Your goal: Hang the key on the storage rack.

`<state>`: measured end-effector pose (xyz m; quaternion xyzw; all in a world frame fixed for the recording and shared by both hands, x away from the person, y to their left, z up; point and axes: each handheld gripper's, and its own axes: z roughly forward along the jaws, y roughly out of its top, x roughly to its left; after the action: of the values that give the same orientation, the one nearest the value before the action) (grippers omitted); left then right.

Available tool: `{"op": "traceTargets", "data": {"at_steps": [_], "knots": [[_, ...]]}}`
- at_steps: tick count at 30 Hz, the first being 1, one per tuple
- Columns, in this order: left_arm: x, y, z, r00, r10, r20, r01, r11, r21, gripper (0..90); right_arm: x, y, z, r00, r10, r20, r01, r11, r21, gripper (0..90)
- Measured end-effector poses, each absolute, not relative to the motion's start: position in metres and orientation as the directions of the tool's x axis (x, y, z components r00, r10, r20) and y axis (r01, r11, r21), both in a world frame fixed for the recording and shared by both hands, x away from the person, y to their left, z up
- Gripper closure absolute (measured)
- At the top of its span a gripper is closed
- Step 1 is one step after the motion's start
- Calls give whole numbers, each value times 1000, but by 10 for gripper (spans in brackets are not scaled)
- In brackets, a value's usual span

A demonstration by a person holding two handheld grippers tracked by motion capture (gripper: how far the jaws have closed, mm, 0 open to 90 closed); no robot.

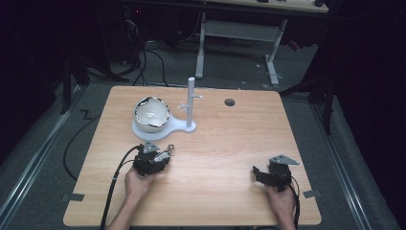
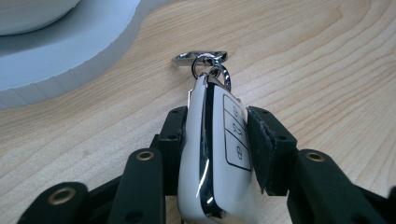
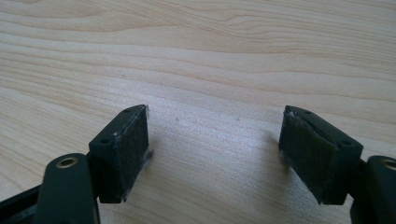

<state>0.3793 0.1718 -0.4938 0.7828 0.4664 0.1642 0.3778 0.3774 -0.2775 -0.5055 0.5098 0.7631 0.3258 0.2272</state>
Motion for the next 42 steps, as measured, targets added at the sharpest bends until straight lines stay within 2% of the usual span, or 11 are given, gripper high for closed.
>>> {"op": "traceTargets", "data": {"at_steps": [16,42], "knots": [[367,184,-468,519,840,-157,571,-204,795,610,377,-278,-506,-377,926,-15,630,269,729,242],[371,179,-435,556,815,-166,530,-194,826,610,377,-278,-506,-379,925,-15,630,270,729,241]]}}
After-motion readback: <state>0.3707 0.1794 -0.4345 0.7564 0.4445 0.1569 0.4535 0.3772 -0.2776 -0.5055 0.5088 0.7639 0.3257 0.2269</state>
